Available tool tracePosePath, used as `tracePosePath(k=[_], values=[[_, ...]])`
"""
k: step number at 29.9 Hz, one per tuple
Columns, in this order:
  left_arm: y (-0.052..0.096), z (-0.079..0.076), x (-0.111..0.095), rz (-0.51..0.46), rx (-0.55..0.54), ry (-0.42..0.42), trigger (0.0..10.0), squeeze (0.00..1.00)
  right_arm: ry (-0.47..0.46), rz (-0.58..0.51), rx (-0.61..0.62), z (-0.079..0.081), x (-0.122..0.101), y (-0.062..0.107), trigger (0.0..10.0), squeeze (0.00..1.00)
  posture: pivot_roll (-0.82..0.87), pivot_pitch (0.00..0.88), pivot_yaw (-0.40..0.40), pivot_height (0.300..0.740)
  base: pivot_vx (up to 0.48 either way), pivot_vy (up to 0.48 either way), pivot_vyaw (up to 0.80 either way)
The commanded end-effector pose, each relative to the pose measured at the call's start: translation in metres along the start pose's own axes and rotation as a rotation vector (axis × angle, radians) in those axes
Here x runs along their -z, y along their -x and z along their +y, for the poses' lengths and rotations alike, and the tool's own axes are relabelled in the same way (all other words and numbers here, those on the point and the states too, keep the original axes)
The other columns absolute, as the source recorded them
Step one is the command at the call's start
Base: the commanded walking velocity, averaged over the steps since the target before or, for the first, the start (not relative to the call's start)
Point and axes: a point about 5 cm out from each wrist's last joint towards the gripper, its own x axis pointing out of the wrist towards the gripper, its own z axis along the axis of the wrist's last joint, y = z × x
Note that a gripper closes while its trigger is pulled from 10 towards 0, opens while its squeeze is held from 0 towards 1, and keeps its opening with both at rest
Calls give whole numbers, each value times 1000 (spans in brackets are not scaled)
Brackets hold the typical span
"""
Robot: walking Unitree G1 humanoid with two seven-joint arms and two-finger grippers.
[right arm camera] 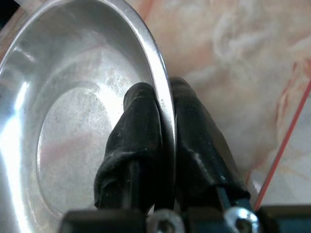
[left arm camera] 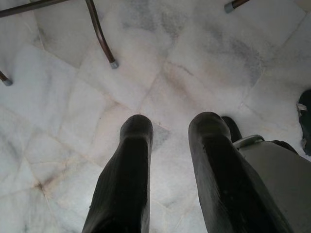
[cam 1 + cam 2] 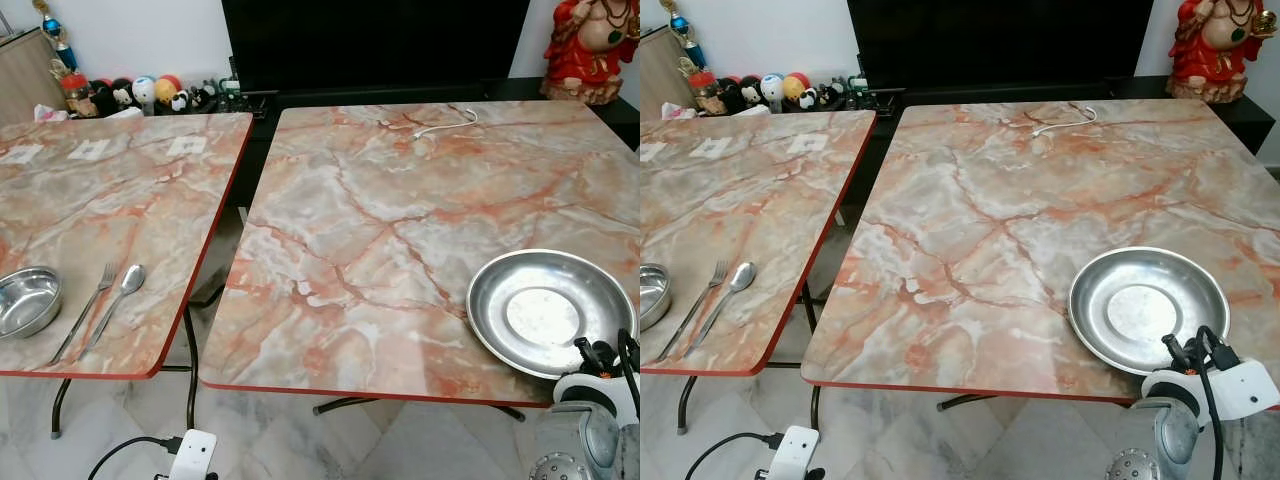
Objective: Setting the table
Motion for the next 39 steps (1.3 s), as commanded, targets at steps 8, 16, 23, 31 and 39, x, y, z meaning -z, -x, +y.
tracePosePath(k=[8,16,23,31,39], values=[[2,3,7,29,1,-28,10000,0,-59,109,27,3,21,14,10000,957,-167,18,60,740,0,0,0],[2,3,8,30,0,-27,10000,0,-10,106,-18,12,18,14,10000,0,-168,15,56,740,0,0,0],[2,2,9,32,4,-25,10000,0,60,61,-6,12,10,19,10000,0,-173,13,55,740,0,0,0],[1,0,6,29,9,-25,10000,0,69,67,62,3,12,21,10000,0,-173,11,53,740,0,0,0],[1,1,6,28,6,-23,10000,0,135,14,64,2,5,24,10000,0,-174,13,53,740,0,0,0]])
